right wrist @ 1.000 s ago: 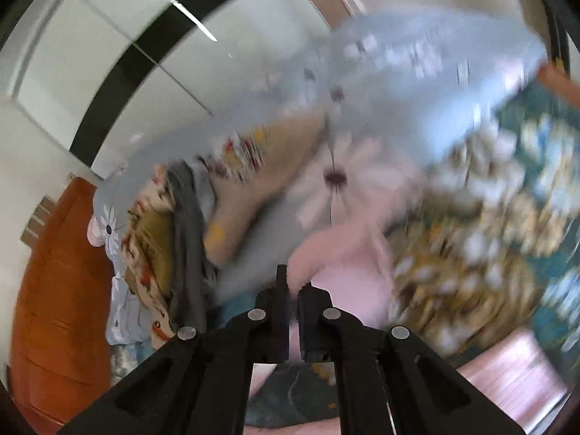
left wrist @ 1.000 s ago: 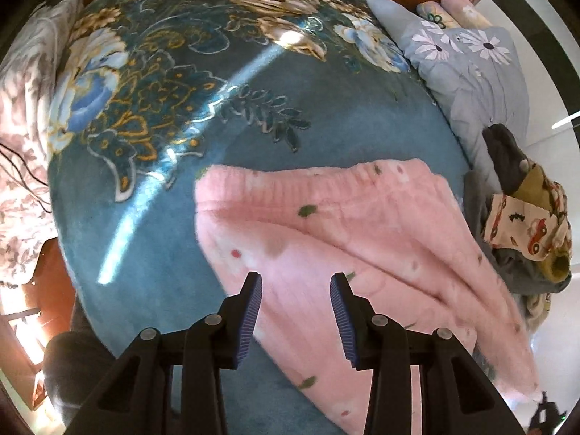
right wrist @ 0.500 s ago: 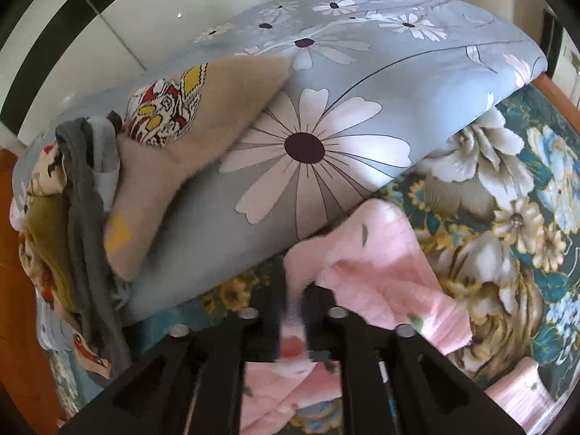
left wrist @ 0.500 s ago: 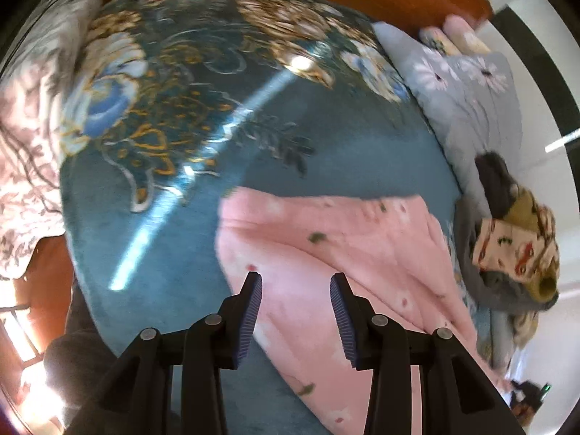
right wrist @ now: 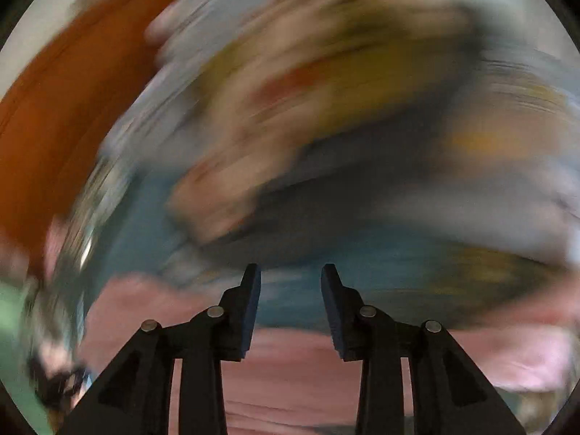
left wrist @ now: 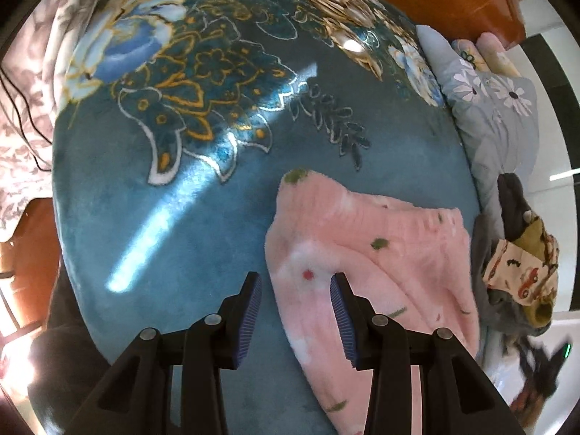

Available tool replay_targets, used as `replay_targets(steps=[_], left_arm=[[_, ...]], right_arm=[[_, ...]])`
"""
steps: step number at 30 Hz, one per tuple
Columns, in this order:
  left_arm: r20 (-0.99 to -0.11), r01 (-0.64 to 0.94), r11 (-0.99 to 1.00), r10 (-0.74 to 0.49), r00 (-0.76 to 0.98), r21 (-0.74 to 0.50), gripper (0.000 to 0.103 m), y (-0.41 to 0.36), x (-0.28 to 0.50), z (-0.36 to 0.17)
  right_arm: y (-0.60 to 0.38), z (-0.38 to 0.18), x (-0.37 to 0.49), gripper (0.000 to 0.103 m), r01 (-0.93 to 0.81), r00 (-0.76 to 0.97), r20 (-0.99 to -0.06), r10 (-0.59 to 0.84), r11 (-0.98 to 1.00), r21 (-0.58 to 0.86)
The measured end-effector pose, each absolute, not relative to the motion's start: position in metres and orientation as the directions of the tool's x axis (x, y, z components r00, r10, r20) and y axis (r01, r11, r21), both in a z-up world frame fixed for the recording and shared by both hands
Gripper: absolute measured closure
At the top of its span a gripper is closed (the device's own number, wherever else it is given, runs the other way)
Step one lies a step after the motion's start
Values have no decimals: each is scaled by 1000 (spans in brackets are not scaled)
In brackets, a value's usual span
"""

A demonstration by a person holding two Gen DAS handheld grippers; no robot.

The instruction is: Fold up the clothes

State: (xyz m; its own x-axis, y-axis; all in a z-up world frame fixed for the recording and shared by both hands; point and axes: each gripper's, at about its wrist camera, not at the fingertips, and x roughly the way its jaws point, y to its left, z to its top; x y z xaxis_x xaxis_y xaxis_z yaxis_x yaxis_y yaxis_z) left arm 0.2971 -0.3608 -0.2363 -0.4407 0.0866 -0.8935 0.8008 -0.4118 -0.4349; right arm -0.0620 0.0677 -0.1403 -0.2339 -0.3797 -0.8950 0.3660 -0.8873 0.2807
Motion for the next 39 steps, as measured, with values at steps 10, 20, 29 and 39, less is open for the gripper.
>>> replay_targets(steps=[10, 20, 29, 39], left_arm=[[-869, 775, -409, 108, -484, -482, 60, -391, 298, -252], [-813, 710, -415, 147, -564, -568, 60, -397, 298, -255], [-768, 673, -385, 190, -612, -632, 59, -398, 298, -263], [-710, 608, -382, 244, -661, -696, 59, -392, 275, -260]], right_arm=[[-194, -218, -15, 52, 883, -24, -971, -239, -460, 91], [-224, -243, -11, 52, 903, 13, -989, -148, -424, 76], [-222, -194, -18, 97, 870, -115, -964, -242, -493, 20], [-274, -133, -64, 97, 809, -280, -901, -330, -587, -36]])
